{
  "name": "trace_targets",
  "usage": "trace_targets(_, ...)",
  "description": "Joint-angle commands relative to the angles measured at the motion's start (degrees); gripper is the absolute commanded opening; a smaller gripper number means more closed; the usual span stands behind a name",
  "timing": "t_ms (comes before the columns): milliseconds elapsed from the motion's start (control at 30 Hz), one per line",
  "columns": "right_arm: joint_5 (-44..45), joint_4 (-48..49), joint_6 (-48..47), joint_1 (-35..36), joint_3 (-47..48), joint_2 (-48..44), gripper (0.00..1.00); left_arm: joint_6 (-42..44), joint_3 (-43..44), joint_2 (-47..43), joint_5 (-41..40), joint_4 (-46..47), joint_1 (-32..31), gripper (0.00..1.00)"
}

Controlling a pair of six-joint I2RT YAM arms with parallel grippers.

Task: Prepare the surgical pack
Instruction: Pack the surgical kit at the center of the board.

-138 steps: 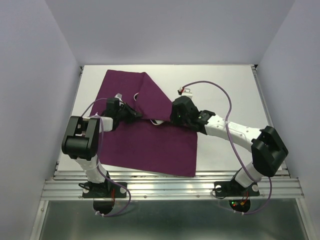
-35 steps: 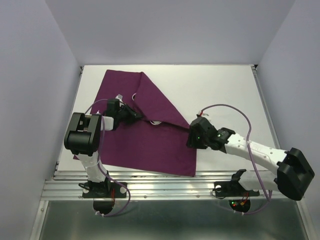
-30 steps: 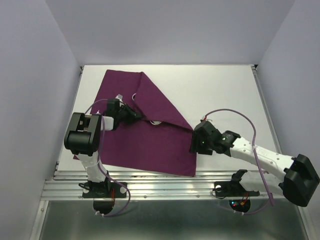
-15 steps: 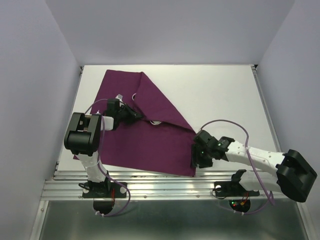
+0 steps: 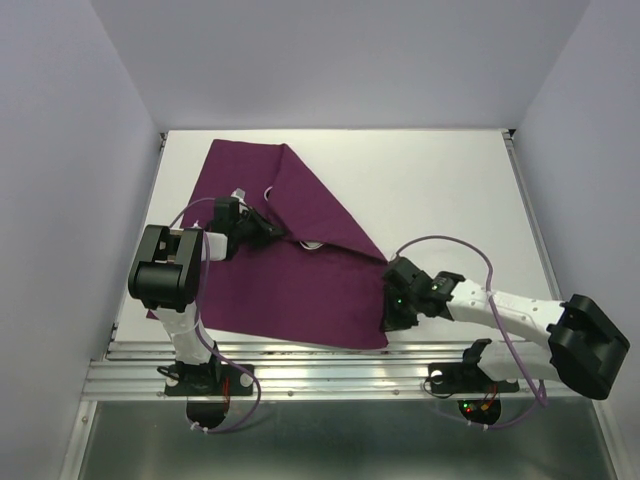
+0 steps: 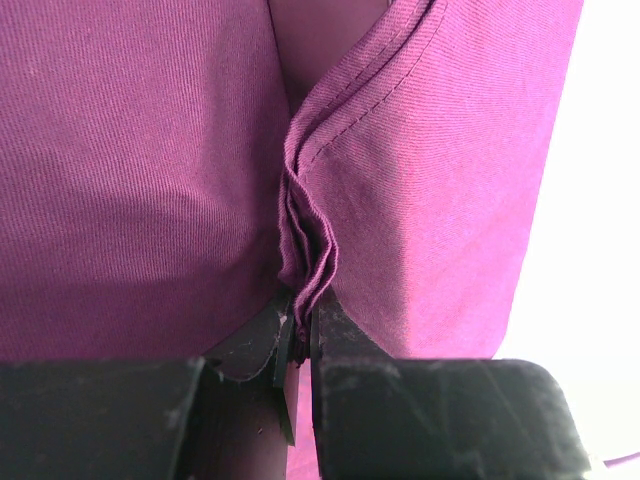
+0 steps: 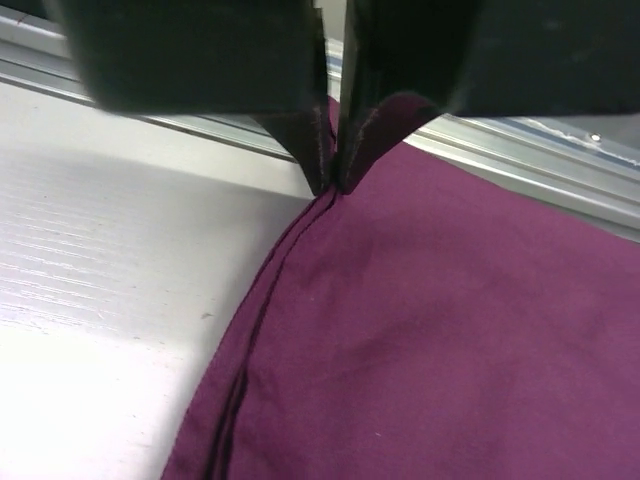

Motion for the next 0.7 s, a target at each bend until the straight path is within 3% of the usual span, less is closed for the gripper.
trace_targets(0,2.3,1.31,-1.35,0.36,4.88,1.36,0.24,2.2,0.39,0.69,-1.0,-4.06,0.1,0.0)
trace_targets(67,6.16,-2.89,-2.76,0.36,7.59,2.85,0.56,2.11,0.39,0.78,-0.91,-4.06,0.1,0.0)
trace_targets(233,20.57,-5.73,-6.09,0.36,13.84,-0.74,0.64,2.29,0.39,0.69,-0.91,-4.15,0.02,0.0)
trace_targets(300,24.86,-5.64,-8.81,-0.25,19.61,2.49,0.64,2.29,0.39,0.78,-1.0,-4.24,0.1,0.0)
trace_targets(400,26.91,-4.86,-11.36,-1.83,27.53,9.77,0.54,2.29,0.3,0.95,-1.0,-4.24,0.1,0.0)
trace_targets(533,26.04,0.76,-14.09,-5.52,33.34,18.03,0.3,2.46,0.21,1.13,-1.0,-4.15,0.1,0.0)
trace_targets(567,25.34,2.25,-14.27,-7.79,34.41,19.54,0.21,2.46,0.13,1.13,-1.0,-4.15,0.1,0.0)
trace_targets(667,22.44,5.07,-15.06,-10.44,36.52,23.76,0.14,2.46,0.04,0.95,-1.09,-4.15,0.1,0.0)
